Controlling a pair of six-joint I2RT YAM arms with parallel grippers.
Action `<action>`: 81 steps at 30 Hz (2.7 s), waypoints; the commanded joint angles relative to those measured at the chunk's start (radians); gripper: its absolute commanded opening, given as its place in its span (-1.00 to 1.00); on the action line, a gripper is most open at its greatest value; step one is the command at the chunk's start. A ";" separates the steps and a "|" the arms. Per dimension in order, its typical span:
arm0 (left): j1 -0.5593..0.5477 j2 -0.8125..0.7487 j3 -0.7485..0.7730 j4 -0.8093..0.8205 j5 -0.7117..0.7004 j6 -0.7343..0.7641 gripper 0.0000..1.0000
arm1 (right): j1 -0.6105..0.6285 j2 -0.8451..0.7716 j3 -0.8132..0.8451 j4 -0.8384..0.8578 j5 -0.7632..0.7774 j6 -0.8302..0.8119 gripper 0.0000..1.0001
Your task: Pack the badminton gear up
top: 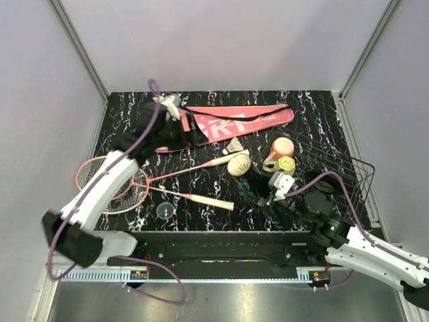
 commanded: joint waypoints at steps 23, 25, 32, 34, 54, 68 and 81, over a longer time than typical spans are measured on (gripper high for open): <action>-0.186 1.022 0.797 -0.225 -0.518 -0.104 0.53 | 0.006 -0.098 -0.030 -0.028 0.073 0.063 -0.16; -0.206 1.065 0.848 -0.250 -0.559 -0.115 0.47 | 0.006 -0.098 -0.030 -0.028 0.073 0.061 -0.16; -0.255 1.165 0.932 -0.248 -0.655 -0.077 0.36 | 0.006 -0.079 -0.027 -0.028 0.067 0.065 -0.17; -0.260 1.186 0.933 -0.247 -0.661 -0.072 0.32 | 0.006 -0.084 -0.029 -0.027 0.065 0.065 -0.16; -0.263 0.796 0.674 -0.194 -0.819 0.029 -0.65 | 0.007 -0.029 -0.023 -0.021 0.053 0.065 -0.16; -0.102 -0.201 0.092 0.141 0.060 0.089 -0.43 | 0.006 0.080 0.005 0.007 0.038 0.032 -0.17; -0.164 -0.250 -0.120 0.598 0.447 -0.211 -0.46 | 0.007 0.160 0.017 0.060 -0.060 0.020 -0.16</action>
